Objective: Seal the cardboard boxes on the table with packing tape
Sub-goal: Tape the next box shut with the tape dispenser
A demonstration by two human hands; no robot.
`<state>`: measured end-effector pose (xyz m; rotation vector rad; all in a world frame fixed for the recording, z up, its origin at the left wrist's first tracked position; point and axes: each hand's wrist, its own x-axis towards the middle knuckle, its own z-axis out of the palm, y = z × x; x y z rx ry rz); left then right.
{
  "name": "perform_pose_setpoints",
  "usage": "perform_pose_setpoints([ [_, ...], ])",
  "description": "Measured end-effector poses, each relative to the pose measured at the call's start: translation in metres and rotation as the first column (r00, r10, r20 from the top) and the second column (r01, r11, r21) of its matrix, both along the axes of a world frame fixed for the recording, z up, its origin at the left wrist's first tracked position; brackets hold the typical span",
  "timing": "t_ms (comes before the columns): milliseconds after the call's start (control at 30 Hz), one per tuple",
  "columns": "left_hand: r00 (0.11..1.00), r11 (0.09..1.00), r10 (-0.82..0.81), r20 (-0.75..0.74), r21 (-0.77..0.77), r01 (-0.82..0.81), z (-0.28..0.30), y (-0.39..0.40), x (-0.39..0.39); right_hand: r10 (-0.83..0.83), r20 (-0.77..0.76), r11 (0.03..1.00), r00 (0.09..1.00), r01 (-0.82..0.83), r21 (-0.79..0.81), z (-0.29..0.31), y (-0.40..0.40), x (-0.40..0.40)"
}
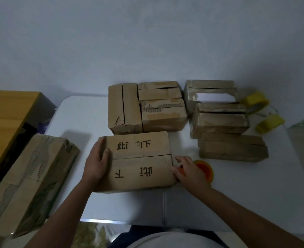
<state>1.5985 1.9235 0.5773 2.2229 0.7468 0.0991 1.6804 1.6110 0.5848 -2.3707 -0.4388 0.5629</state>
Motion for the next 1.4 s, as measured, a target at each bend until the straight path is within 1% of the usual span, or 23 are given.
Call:
perform_pose_setpoints([
  [67, 0.998, 0.985, -0.053, 0.02, 0.165, 0.049, 0.001, -0.006, -0.004, -0.051, -0.034, 0.999, 0.998, 0.051, -0.016, -0.007, -0.018, 0.003],
  [133, 0.992, 0.932, -0.123, -0.019, 0.34, 0.122, -0.002, -0.011, -0.013, -0.07, -0.035, 0.996, 0.997, 0.068, -0.062, -0.013, -0.037, 0.005],
  [167, 0.987, 0.91, -0.152, -0.052, 0.382, 0.161, -0.002, -0.015, -0.019, -0.051, -0.025, 0.996, 0.998, 0.049, -0.08, -0.017, -0.046, 0.005],
  [233, 0.974, 0.894, -0.198, -0.106, 0.389, 0.224, -0.006, -0.022, -0.03, -0.034, -0.031, 0.996, 0.999, 0.032, -0.088, -0.027, -0.065, 0.003],
  [333, 0.955, 0.871, -0.264, -0.139, 0.392, 0.298, -0.01, -0.03, -0.041, -0.017, -0.046, 0.966, 0.999, 0.004, -0.259, -0.048, -0.084, 0.0],
  [367, 0.952, 0.866, -0.276, -0.135, 0.395, 0.307, -0.011, -0.031, -0.043, 0.036, -0.041, 0.944, 0.998, -0.048, -0.326, -0.054, -0.084, 0.0],
  [433, 0.951, 0.868, -0.279, -0.135, 0.387, 0.31, -0.013, -0.031, -0.044, 0.138, -0.008, 0.925, 0.99, -0.132, -0.356, -0.06, -0.079, 0.0],
  [467, 0.951, 0.873, -0.276, -0.138, 0.377, 0.308, -0.013, -0.03, -0.044, 0.149, -0.023, 0.932, 0.989, -0.148, -0.331, -0.059, -0.075, 0.0],
  [500, 0.952, 0.879, -0.275, -0.134, 0.366, 0.306, -0.012, -0.03, -0.043, 0.11, -0.076, 0.946, 0.991, -0.128, -0.298, -0.058, -0.071, 0.0],
  [533, 0.952, 0.882, -0.28, -0.123, 0.358, 0.306, -0.013, -0.03, -0.044, 0.073, -0.128, 0.948, 0.989, -0.109, -0.298, -0.057, -0.068, 0.0],
  [600, 0.946, 0.878, -0.309, -0.097, 0.353, 0.323, -0.014, -0.025, -0.047, 0.049, -0.163, 0.946, 0.985, -0.098, -0.308, -0.057, -0.068, 0.002],
  [667, 0.938, 0.873, -0.341, -0.065, 0.347, 0.341, -0.018, -0.018, -0.05, 0.057, -0.08, 0.938, 0.995, -0.081, -0.336, -0.056, -0.071, 0.005],
  [700, 0.938, 0.879, -0.343, -0.052, 0.335, 0.34, -0.02, -0.016, -0.05, 0.023, -0.033, 0.938, 0.999, -0.033, -0.345, -0.052, -0.073, 0.008],
  [733, 0.939, 0.884, -0.342, -0.041, 0.326, 0.336, -0.021, -0.014, -0.05, -0.022, 0.008, 0.952, 1.0, 0.023, -0.306, -0.046, -0.074, 0.011],
  [800, 0.935, 0.876, -0.353, -0.035, 0.339, 0.343, -0.023, -0.014, -0.048, -0.146, 0.03, 0.978, 0.989, 0.149, -0.148, -0.03, -0.076, 0.017],
  [833, 0.933, 0.871, -0.358, -0.035, 0.348, 0.347, -0.023, -0.015, -0.047, -0.21, 0.03, 0.975, 0.977, 0.211, -0.068, -0.018, -0.075, 0.021],
  [867, 0.931, 0.867, -0.362, -0.034, 0.355, 0.35, -0.022, -0.016, -0.046, -0.252, 0.036, 0.968, 0.967, 0.253, -0.004, -0.007, -0.073, 0.026],
  [933, 0.924, 0.859, -0.381, -0.025, 0.36, 0.364, -0.02, -0.022, -0.042, -0.277, 0.056, 0.959, 0.959, 0.272, 0.086, 0.02, -0.066, 0.036],
  [1033, 0.906, 0.847, -0.423, 0.005, 0.357, 0.393, -0.017, -0.035, -0.036, -0.225, 0.068, 0.964, 0.972, 0.211, 0.163, 0.061, -0.049, 0.046],
  [1167, 0.878, 0.838, -0.472, 0.081, 0.349, 0.419, -0.017, -0.06, -0.024, -0.106, 0.043, 0.978, 0.993, 0.097, 0.183, 0.093, -0.029, 0.046],
  [1300, 0.844, 0.825, -0.517, 0.145, 0.348, 0.445, -0.021, -0.087, 0.0, -0.024, 0.021, 0.993, 0.999, 0.021, 0.113, 0.102, -0.018, 0.045],
  [1400, 0.826, 0.806, -0.546, 0.14, 0.356, 0.473, -0.024, -0.101, 0.013, 0.015, 0.03, 0.999, 0.999, -0.016, 0.045, 0.097, -0.016, 0.046],
])
